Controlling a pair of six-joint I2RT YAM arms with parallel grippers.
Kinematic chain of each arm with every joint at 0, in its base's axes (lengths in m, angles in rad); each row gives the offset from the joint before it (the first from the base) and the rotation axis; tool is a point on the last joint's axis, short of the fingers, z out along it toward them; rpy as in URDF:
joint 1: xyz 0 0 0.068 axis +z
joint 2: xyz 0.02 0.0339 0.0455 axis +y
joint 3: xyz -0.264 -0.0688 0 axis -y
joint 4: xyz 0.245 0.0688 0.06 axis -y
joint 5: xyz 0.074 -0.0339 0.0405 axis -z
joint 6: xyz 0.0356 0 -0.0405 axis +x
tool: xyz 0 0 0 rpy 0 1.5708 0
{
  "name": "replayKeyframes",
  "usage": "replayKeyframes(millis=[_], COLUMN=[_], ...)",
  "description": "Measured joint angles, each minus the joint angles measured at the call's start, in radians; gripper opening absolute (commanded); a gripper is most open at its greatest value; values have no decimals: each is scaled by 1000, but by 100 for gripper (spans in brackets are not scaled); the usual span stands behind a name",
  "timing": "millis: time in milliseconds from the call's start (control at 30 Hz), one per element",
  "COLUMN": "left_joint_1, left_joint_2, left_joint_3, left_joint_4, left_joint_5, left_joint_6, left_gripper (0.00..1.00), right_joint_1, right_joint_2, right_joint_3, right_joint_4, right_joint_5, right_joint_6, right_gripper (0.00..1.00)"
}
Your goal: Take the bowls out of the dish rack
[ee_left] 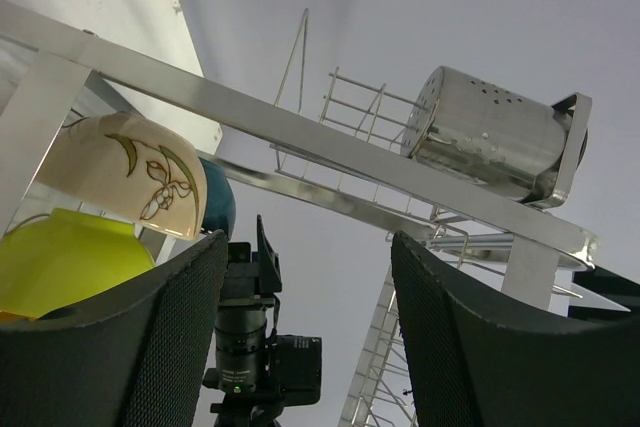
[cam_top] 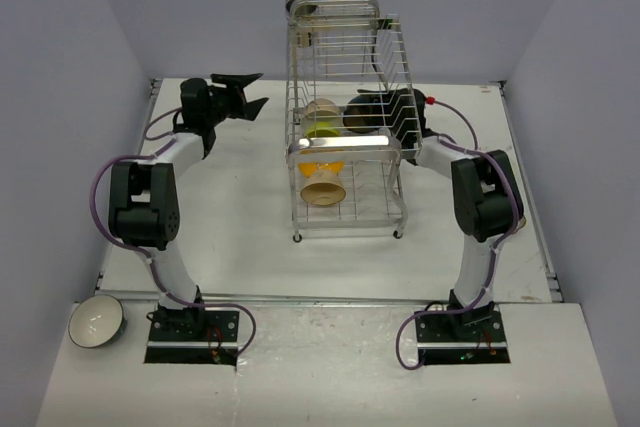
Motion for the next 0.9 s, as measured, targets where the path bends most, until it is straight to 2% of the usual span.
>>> replayKeyframes(millis=[333,600,733,833,900], left_joint_1=[2,8,10,12,13], left_joint_2=[0,0,0,0,0], left_joint_3=[-3,-10,-11,-13,-22], left_joint_4=[6,7,7,8,15], left_joint_5=[2,6,8,8,8], left_joint_6=[-4,-7,-7,-6,-5], left_gripper=[67,67,67,68,68], right_joint_1=[4,6,8,13,17], right_joint_2=[28,47,47,50,58], right_joint_3=[26,31,31,31,31], right_joint_4=[5,-1,-16,-3,28], right_joint_5=[82,110,122,126,130], right_joint_6=[-3,-14,-30,-22,-17], right_gripper=[42,34,26,11,7])
